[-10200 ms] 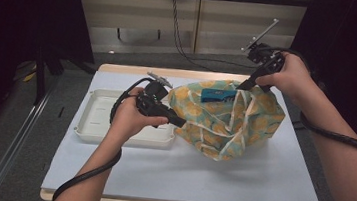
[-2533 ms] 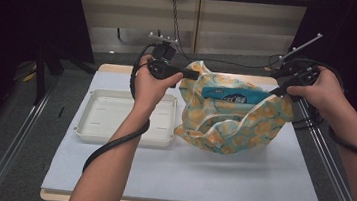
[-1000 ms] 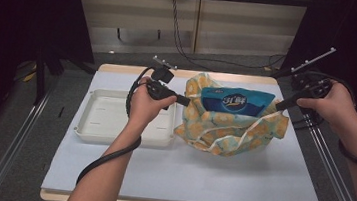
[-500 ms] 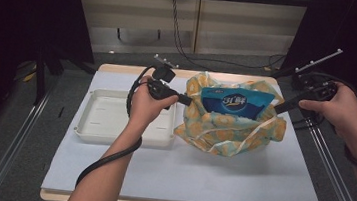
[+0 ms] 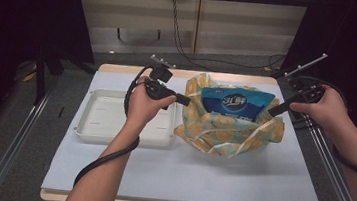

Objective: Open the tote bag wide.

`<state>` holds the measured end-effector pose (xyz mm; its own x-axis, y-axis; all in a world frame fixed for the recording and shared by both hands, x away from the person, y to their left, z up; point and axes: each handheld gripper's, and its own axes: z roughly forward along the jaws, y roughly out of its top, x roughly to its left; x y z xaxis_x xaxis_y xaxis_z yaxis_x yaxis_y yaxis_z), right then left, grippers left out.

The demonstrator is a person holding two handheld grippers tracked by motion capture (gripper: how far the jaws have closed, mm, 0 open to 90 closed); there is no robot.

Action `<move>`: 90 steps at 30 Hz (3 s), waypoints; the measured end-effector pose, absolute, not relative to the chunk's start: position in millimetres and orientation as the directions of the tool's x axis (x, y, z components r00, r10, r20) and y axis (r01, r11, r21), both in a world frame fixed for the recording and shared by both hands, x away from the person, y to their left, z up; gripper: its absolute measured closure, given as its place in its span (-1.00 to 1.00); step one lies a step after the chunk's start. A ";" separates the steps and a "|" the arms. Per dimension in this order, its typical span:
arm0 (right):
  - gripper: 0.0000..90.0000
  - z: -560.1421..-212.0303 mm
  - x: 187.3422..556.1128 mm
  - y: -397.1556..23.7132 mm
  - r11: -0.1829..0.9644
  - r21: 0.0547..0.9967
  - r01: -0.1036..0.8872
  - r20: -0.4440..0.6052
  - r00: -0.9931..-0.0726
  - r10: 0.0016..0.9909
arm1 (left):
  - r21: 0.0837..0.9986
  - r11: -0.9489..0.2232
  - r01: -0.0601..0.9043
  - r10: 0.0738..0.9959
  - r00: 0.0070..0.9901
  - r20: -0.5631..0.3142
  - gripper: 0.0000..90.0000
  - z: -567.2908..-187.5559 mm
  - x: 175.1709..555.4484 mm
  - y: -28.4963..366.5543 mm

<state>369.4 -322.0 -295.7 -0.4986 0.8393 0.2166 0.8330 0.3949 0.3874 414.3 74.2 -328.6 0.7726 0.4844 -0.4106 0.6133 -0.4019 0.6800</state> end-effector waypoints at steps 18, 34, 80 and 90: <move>0.86 -305.6 369.2 -320.9 0.416 0.372 0.830 0.225 -0.515 0.827 | 0.698 -0.350 0.625 0.498 0.755 -0.427 1.00 -330.4 424.3 69.5; 1.00 -322.9 364.0 -328.7 0.436 0.349 0.830 0.192 -0.519 0.833 | 0.627 -0.329 0.707 0.564 0.679 -0.470 1.00 -355.1 433.6 80.9; 0.64 -334.0 371.0 -329.9 0.407 0.383 0.829 0.166 -0.496 0.852 | 0.546 -0.306 0.780 0.611 0.601 -0.516 0.98 -386.9 448.0 79.9; 0.19 -328.2 371.9 -325.1 0.405 0.391 0.827 0.166 -0.496 0.852 | 0.557 -0.336 0.759 0.601 0.628 -0.494 0.98 -383.2 445.7 80.5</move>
<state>371.9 -325.1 -328.2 -0.4958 0.8524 0.1661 0.8268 0.4048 0.3905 445.7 80.5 -383.2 0.6283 0.6013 -0.4937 0.7594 -0.3362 0.5570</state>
